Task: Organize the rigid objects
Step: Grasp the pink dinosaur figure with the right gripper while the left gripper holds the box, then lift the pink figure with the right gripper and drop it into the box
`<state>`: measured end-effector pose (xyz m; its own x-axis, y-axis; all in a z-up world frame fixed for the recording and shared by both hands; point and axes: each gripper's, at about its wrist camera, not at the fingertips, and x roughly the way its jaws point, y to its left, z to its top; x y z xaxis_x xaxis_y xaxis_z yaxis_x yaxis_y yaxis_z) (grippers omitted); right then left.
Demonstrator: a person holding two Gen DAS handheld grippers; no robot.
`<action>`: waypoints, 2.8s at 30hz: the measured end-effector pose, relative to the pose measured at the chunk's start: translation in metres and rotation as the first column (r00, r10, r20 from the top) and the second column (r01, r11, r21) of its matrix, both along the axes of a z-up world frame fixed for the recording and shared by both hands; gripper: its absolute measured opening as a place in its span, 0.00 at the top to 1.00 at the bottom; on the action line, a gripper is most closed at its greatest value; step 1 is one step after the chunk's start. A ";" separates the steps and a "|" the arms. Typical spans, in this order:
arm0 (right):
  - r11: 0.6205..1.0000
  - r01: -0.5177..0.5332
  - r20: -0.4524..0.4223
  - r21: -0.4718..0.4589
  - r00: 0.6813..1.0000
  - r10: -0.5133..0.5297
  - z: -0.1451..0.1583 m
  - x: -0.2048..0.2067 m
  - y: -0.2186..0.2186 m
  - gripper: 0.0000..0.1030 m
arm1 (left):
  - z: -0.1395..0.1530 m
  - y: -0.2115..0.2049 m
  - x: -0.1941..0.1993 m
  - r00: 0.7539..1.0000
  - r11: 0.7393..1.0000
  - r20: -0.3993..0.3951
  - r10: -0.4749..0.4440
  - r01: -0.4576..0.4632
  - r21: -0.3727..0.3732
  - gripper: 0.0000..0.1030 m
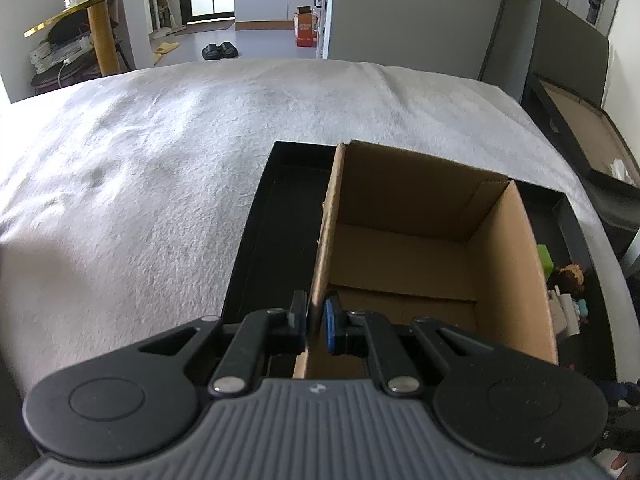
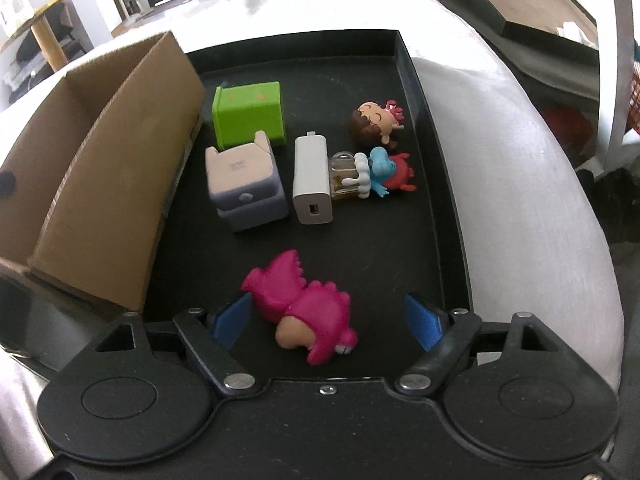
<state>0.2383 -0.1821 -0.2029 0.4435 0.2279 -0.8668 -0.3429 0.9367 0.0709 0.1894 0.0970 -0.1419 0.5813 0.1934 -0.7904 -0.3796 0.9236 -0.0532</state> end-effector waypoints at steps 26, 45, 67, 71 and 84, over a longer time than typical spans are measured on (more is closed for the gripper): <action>0.981 -0.089 0.104 -0.174 0.989 0.108 0.036 -0.031 0.040 0.56 | -0.016 -0.012 -0.009 0.995 0.991 0.040 -0.087 0.083 0.108 0.92; 0.971 -0.147 0.284 -0.190 0.938 0.197 0.098 -0.035 0.085 0.56 | -0.021 -0.013 -0.014 0.992 0.988 0.043 -0.121 0.116 0.102 0.92; 0.906 -0.389 0.384 -0.165 0.821 0.423 0.113 -0.044 0.142 0.56 | -0.018 -0.011 -0.017 0.993 0.987 0.035 -0.115 0.110 0.120 0.92; 0.909 -0.400 0.365 -0.115 0.834 0.413 0.112 -0.035 0.147 0.56 | -0.019 -0.010 -0.018 0.993 0.988 0.038 -0.113 0.108 0.111 0.92; 0.934 -0.353 0.388 -0.058 0.854 0.346 0.121 -0.029 0.142 0.31 | -0.020 -0.011 -0.017 0.993 0.987 0.032 -0.113 0.109 0.115 0.91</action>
<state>0.2094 -0.0401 -0.0823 0.6299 0.4425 -0.6383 -0.6502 0.7499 -0.1218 0.1727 0.0857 -0.1614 0.6333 0.2126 -0.7441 -0.2743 0.9608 0.0411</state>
